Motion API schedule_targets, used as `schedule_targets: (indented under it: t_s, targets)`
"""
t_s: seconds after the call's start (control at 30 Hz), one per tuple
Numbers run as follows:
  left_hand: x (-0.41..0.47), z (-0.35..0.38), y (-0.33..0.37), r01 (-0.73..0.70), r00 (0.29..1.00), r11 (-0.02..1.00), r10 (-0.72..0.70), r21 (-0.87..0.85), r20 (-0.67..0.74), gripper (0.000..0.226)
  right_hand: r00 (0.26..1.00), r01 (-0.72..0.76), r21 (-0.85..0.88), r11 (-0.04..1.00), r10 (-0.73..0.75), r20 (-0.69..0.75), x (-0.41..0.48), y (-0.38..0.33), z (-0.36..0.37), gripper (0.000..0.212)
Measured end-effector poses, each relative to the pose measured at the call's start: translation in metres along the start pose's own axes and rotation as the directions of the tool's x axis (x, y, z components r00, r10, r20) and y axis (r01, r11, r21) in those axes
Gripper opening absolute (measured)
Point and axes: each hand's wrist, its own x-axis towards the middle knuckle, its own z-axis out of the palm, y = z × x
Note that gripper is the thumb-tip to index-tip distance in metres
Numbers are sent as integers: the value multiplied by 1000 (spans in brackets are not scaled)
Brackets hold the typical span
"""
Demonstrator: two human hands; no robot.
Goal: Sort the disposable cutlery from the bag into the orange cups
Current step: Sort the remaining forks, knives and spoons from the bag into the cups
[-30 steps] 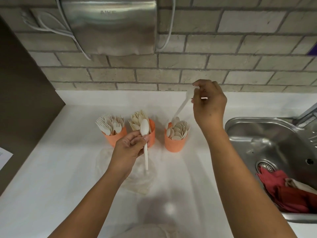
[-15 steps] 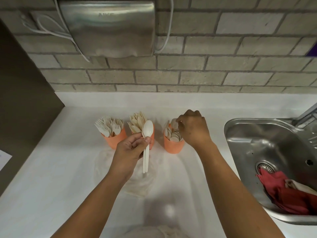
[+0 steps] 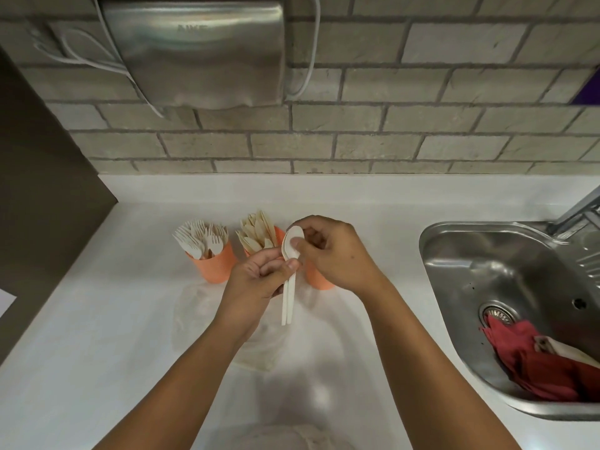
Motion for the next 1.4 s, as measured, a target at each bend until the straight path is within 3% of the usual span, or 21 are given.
schedule_targets:
  t_s: [0.13, 0.23, 0.3, 0.4, 0.47, 0.53, 0.77, 0.87, 1.0, 1.07, 1.13, 1.2, 1.3, 1.4]
  targets:
    - [-1, -2, 1, 4, 999, 999, -6, -34, -48, 29, 993, -38, 181, 983, 57, -100, 6, 0, -4, 19]
    - [-2, -6, 1, 3, 996, 999, -6, -32, -87, 27, 951, -27, 220, 975, 93, -294, 15, -6, -20, 27]
    - [-2, -7, 1, 2, 995, 1000, -3, -10, -104, 21, 897, 53, 150, 987, 19, -442, 20, -8, -36, 31]
    - [-4, -9, -1, -3, 993, 1000, 5, 13, -120, 19, 785, 174, -168, 970, -240, -571, 25, -5, -55, 30]
    - [-4, -8, -3, -5, 993, 1000, 8, 20, -121, 19, 756, 185, -326, 927, -346, -556, 27, 3, -59, 27]
    - [-3, -8, -4, -9, 993, 1000, 12, 23, -114, 19, 789, 165, -393, 905, -360, -498, 28, 15, -56, 24]
    - [-1, -10, -7, -18, 993, 999, 23, 41, -115, 18, 924, 94, -490, 867, -259, -280, 15, 65, -19, 24]
    - [-1, -11, -8, -21, 992, 999, 27, 50, -119, 16, 974, 68, -620, 782, -187, -129, 12, 78, -8, 21]
    - [1, -11, -11, -9, 992, 998, 16, 62, -128, 15, 963, 30, -694, 719, -207, -172, 11, 76, -8, 29]
    - [2, -11, -12, -5, 991, 998, 15, 70, -134, 16, 958, 39, -639, 768, -210, -194, 10, 64, -10, 33]
    - [3, -11, -13, -11, 992, 997, 21, 77, -128, 16, 963, 45, -462, 885, -161, -216, 7, 44, -12, 33]
    - [4, -9, -13, -25, 994, 995, 35, 95, -101, 15, 984, 69, -250, 966, -107, -142, 3, 21, -11, 33]
    - [5, -6, -13, -55, 997, 991, 60, 122, -38, 12, 985, 169, -155, 973, -164, 47, -2, 1, 2, 24]
    - [5, -5, -13, -65, 997, 990, 69, 122, -33, 8, 984, 172, -148, 974, -178, -29, 0, 2, 9, 16]
